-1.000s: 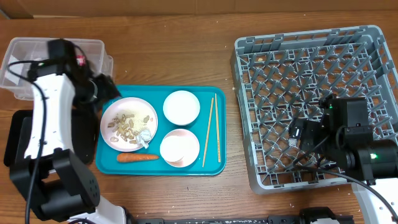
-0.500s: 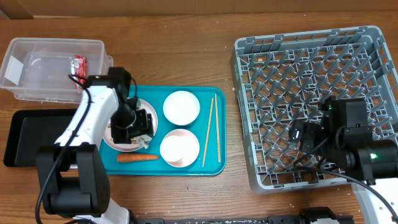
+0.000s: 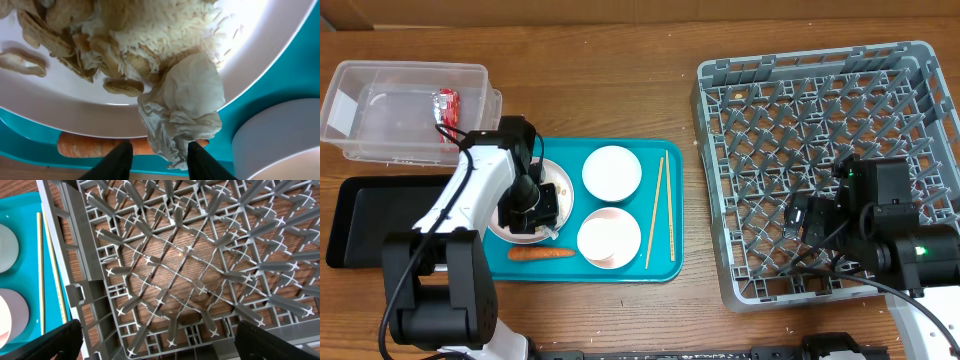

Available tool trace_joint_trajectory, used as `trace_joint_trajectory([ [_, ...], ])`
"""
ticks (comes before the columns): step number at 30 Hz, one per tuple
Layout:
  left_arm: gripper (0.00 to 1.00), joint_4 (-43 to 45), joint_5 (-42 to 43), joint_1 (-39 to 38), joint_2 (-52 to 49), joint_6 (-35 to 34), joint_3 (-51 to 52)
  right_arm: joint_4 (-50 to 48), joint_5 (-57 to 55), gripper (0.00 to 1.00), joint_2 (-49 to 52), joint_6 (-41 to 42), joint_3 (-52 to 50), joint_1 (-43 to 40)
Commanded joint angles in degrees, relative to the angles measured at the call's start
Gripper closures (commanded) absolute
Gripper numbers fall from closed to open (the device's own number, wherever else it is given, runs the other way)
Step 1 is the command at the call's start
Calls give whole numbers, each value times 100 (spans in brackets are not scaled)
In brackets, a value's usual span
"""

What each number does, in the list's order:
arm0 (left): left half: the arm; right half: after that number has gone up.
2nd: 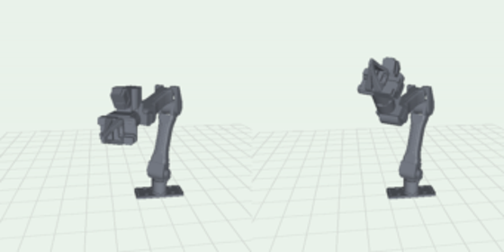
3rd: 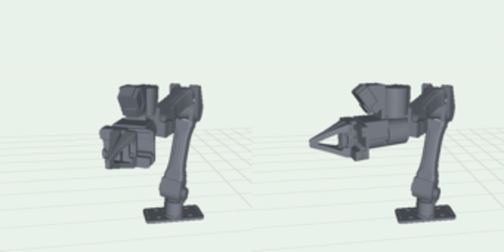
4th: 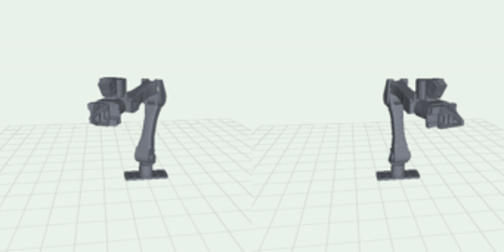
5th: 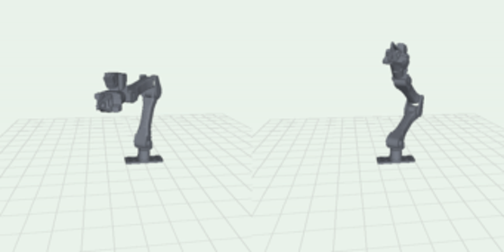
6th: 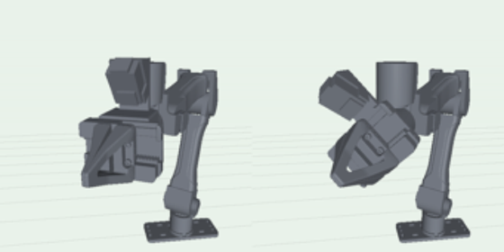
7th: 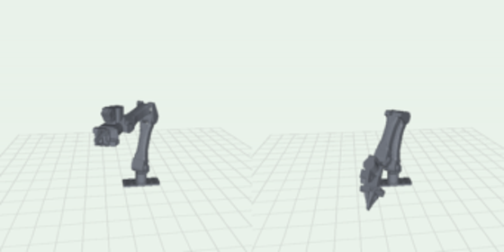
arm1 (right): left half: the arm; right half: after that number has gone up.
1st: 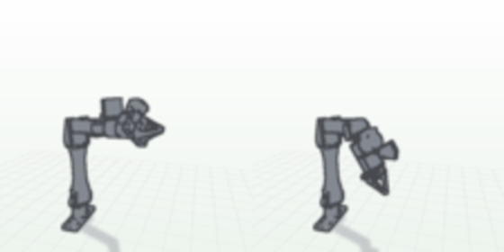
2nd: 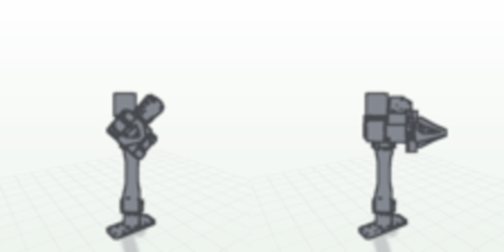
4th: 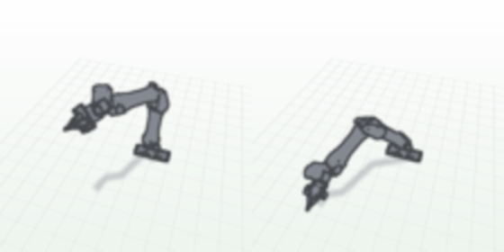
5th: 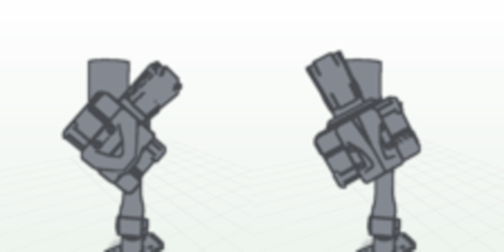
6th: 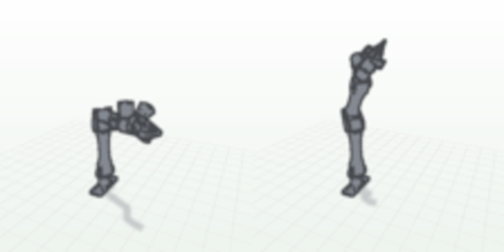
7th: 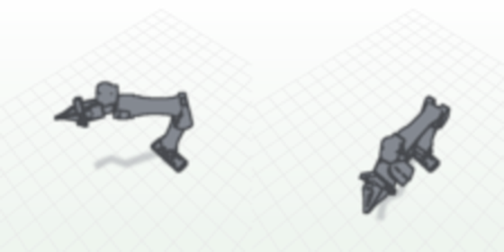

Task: Sort waste into correct bins and load items into the dishwasher
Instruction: 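Lower the left gripper to the plate and grasp the tissue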

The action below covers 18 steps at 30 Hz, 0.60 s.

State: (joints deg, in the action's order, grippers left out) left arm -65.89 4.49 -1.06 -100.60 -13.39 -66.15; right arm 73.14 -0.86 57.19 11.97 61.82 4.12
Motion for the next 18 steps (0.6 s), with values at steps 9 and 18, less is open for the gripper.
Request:
trace_joint_trajectory([
  [9, 96, 234, 28, -22, 127, -42, 125, 28, -55, 0, -15, 7, 164, -9],
  [18, 96, -291, -2, 107, 173, -39, -509, 26, -55, 0, -15, 7, 164, -9],
])
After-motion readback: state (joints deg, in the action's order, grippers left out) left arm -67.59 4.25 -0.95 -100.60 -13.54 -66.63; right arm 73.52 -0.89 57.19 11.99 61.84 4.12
